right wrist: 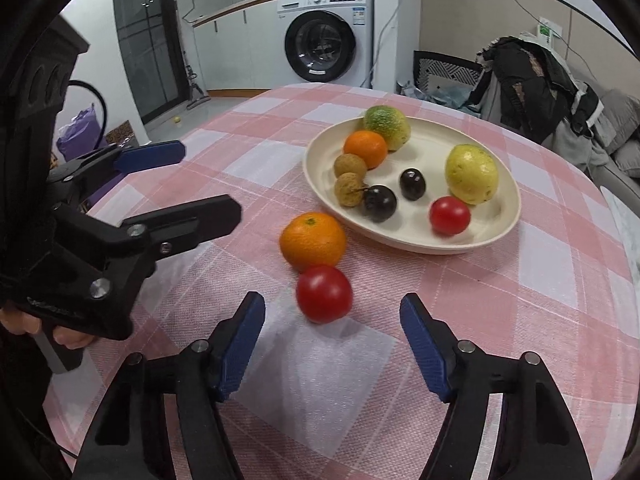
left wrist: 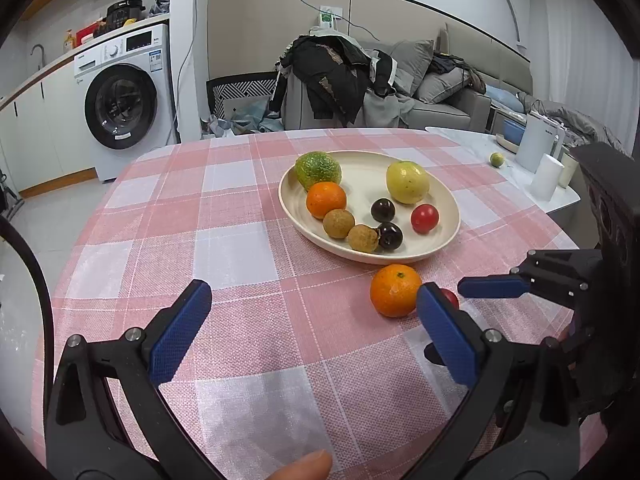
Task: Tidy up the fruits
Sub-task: 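Grasp a red tomato with the right tool while the left tool approaches an orange, then close the left tool on the orange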
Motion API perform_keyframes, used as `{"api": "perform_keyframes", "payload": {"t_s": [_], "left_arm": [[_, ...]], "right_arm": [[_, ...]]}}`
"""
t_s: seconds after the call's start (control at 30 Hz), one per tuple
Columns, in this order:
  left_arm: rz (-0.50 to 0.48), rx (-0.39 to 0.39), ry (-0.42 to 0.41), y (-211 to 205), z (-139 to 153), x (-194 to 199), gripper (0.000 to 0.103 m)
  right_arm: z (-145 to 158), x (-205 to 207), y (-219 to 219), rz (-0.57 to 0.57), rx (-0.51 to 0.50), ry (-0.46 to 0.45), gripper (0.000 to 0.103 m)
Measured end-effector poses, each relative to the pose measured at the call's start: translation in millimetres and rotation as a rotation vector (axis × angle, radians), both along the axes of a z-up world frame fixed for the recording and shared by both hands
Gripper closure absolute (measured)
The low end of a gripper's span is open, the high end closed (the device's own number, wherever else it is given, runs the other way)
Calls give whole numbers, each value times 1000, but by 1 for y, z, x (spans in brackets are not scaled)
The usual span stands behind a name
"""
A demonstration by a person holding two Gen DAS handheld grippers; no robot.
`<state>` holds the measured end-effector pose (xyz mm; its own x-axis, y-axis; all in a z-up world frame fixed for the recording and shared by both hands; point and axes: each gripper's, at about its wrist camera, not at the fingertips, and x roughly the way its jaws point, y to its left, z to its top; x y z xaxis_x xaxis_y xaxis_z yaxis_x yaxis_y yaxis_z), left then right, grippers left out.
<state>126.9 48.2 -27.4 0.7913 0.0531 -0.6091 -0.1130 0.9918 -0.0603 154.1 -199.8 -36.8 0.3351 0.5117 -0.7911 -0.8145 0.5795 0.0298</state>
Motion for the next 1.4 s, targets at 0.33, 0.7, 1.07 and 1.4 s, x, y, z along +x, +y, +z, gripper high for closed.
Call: {"api": "perform_keyframes", "payload": {"t_s": [0.33,0.7,1.07,1.4], "left_arm": [[1,-19,3,2,-2,1,1],[-7,-10,10,0,-3,0,1],[-42,-21,42,-7,-6,4,1],[-102,-32,164,-22,-23,25,10]], "right_arm": [[-3,1,1,13,18,51,52],[-7,10,1,-24,25,76,69],[4,16,-10,-56,67,55,72],[23,30,-34,-114,123,38,72]]}}
